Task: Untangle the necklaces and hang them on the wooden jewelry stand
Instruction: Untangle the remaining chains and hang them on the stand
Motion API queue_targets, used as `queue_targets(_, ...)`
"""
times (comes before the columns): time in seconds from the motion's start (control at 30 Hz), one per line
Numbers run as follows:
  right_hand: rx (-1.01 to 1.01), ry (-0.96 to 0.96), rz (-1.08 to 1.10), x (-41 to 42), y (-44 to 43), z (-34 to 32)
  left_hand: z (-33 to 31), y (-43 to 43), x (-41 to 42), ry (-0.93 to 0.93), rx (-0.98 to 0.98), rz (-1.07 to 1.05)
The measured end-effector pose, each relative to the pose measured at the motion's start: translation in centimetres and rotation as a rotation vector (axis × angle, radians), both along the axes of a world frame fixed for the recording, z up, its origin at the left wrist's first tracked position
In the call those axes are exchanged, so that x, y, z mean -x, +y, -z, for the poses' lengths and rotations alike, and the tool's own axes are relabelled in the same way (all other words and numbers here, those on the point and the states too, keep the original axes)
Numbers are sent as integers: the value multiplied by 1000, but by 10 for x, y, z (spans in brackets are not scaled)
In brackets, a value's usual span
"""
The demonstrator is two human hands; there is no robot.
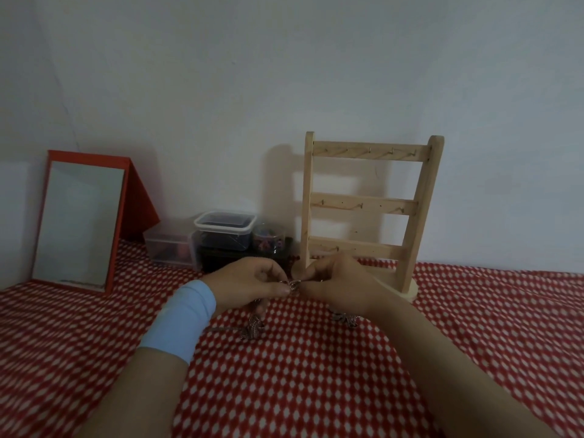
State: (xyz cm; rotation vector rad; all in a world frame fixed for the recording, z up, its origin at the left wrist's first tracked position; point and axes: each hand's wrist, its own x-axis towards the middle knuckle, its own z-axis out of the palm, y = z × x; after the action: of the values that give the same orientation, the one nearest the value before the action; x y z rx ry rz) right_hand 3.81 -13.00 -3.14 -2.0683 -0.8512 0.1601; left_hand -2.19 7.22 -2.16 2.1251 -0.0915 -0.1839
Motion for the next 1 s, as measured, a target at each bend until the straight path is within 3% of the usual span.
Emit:
queue_targets(0.17,-13,162,43,3,2,-3,-2,0,-4,-106,-81,-42)
queue_targets(0.33,-130,541,98,2,1,-8,-1,-1,-4,-207,38,4)
queue_targets(0.43,-219,662,122,1,3,-7,0,-3,-4,-271,28,17)
queue_targets(0.63,-239,625,145,3,4,-7,3,-10,-7,-328,35,-52)
queue_targets(0.83,-125,467,270,1,5,-5,12,-13,-14,-237,-43,-27)
queue_targets(1.0,-169,586,287,-3,6,-3,20,-16,-22,-112,219,-112)
